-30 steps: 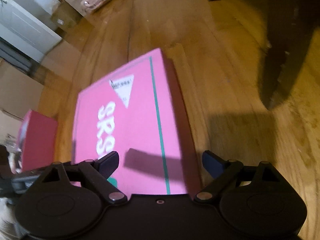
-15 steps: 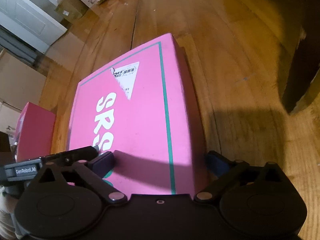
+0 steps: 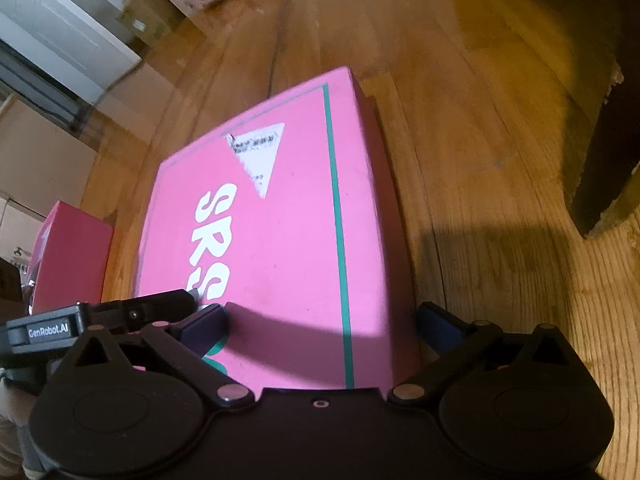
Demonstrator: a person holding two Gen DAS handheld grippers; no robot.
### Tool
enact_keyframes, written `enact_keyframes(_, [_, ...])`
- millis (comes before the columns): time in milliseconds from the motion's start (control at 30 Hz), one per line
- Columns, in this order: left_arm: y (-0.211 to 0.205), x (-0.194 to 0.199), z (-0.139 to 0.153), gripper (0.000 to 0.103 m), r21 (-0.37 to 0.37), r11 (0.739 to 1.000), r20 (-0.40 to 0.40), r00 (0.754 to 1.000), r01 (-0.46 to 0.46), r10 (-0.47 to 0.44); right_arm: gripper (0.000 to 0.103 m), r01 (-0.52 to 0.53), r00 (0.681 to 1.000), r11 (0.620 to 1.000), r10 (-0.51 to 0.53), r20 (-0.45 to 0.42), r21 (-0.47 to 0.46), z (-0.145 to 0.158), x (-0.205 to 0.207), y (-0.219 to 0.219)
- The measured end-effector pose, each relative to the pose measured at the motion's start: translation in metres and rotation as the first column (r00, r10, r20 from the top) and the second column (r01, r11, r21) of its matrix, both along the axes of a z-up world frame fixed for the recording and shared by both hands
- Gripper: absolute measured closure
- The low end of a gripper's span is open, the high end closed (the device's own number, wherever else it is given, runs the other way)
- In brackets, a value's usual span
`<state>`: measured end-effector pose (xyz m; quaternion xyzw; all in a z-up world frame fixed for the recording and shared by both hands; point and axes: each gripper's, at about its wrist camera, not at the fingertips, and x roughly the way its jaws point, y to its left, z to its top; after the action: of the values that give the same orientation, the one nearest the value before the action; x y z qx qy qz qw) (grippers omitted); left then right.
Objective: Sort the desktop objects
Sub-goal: 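Close the left tool and right tool on opposite edges of the lid, then lift the lid with both tools and carry it over the open box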
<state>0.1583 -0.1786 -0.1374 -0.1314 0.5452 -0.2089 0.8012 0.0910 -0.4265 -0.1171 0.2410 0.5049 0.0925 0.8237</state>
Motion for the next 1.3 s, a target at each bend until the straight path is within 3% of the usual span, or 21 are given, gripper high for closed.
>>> enact_keyframes(667, [-0.004, -0.018, 0.007, 0.000, 0.030, 1.000, 0.042, 0.999, 0.008, -0.010, 0.002, 0.027, 0.996, 1.000, -0.026, 0.091, -0.011, 0.003, -0.022, -0.003])
enact_keyframes(1000, [0.014, -0.038, 0.055, 0.000, 0.054, 0.996, 0.116, 0.991, 0.064, -0.070, 0.002, 0.032, 0.988, 0.999, -0.031, 0.149, -0.007, 0.042, -0.042, 0.013])
enact_keyframes(1300, [0.082, -0.063, 0.116, 0.000, 0.133, 0.989, 0.162, 0.984, 0.057, -0.079, 0.002, -0.070, 0.978, 0.997, 0.065, 0.198, 0.019, 0.082, -0.045, 0.078])
